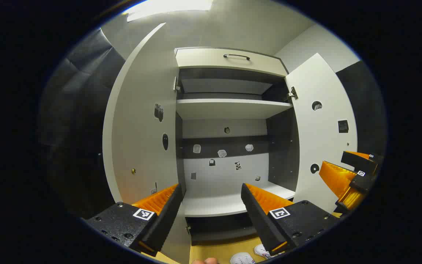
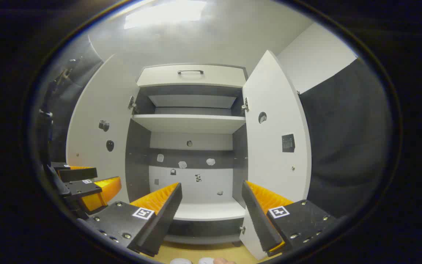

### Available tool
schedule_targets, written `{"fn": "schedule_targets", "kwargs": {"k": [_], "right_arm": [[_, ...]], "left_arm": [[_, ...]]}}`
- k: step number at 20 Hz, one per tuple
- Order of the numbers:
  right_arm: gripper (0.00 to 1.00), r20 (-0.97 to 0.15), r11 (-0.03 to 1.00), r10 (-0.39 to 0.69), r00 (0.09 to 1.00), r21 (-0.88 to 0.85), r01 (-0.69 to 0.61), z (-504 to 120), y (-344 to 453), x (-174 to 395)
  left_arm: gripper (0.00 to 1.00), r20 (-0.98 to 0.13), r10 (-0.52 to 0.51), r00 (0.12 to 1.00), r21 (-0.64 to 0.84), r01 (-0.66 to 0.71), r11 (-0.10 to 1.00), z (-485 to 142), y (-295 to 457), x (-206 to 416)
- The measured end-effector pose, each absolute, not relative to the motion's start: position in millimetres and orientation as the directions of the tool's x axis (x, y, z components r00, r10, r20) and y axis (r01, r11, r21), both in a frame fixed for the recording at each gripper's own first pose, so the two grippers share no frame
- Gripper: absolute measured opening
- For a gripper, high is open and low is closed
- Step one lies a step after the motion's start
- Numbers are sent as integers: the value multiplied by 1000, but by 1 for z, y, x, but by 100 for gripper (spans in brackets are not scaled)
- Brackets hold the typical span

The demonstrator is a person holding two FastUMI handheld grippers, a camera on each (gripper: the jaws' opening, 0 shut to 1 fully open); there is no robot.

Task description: Grab one shoe with the right hand and put it into the shoe cabinet, grab the other shoe with the left hand and put it into the shoe cabinet; then close the right door with the right hand and the left door with the left hand.

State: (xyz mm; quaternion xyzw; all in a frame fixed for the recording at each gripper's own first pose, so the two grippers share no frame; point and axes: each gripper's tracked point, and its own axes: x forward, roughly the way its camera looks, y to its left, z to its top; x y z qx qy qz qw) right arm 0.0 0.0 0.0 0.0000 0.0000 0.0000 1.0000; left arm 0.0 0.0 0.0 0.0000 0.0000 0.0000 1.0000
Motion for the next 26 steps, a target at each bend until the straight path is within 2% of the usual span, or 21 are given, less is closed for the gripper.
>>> {"fn": "schedule_targets", "kwargs": {"k": [19, 22, 26], "right_arm": [[98, 2, 1000, -20, 1000, -15, 20, 0, -12, -6], [98, -94, 999, -17, 995, -46, 13, -42, -15, -11], [97, -340, 994, -16, 940, -107, -21, -152, -18, -30]], "left_arm": [[98, -6, 33, 999, -2, -33, 999, -3, 5, -9], [98, -11, 34, 999, -10, -34, 999, -6, 6, -11], [98, -20, 37, 999, -9, -37, 999, -10, 7, -12]]}}
